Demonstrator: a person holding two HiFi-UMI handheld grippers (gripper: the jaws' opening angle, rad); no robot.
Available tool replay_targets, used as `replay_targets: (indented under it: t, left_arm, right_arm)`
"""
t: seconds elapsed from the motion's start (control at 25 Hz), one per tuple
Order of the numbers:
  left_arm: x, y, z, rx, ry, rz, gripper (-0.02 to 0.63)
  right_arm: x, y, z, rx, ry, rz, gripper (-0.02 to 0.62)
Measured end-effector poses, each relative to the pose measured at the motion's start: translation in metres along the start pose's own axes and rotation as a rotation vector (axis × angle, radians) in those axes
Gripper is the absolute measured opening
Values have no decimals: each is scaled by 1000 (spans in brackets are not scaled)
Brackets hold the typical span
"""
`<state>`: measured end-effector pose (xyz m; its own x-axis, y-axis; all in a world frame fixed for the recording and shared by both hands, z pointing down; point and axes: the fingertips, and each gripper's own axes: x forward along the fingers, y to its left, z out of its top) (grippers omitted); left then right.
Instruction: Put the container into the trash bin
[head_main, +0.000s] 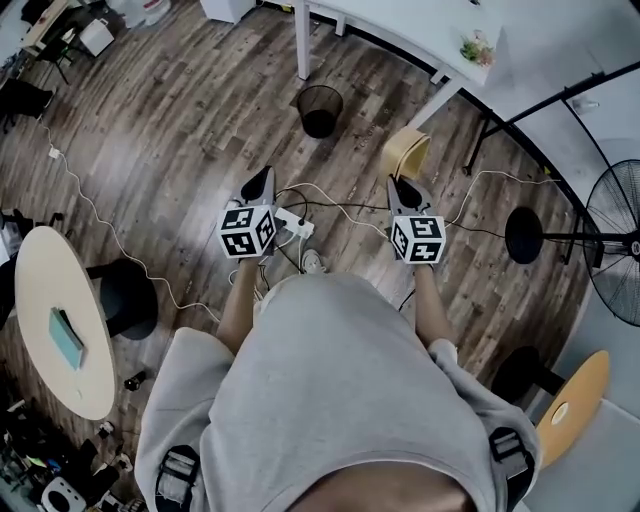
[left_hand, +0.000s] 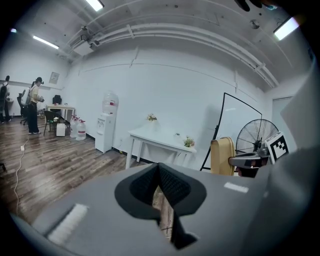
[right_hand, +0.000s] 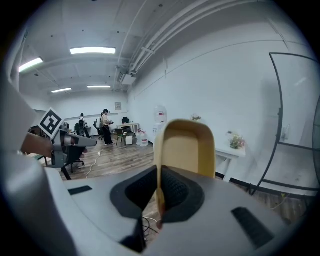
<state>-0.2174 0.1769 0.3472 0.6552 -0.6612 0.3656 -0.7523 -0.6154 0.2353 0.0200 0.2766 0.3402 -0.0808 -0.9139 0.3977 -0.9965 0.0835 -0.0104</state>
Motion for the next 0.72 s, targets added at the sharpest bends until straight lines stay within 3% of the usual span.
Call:
replay_targets:
  t: [0.72]
  left_arm:
    - [66,24,17,22,37,-38,11]
  right_arm:
    - [56,-27,1,38,27,-32,29]
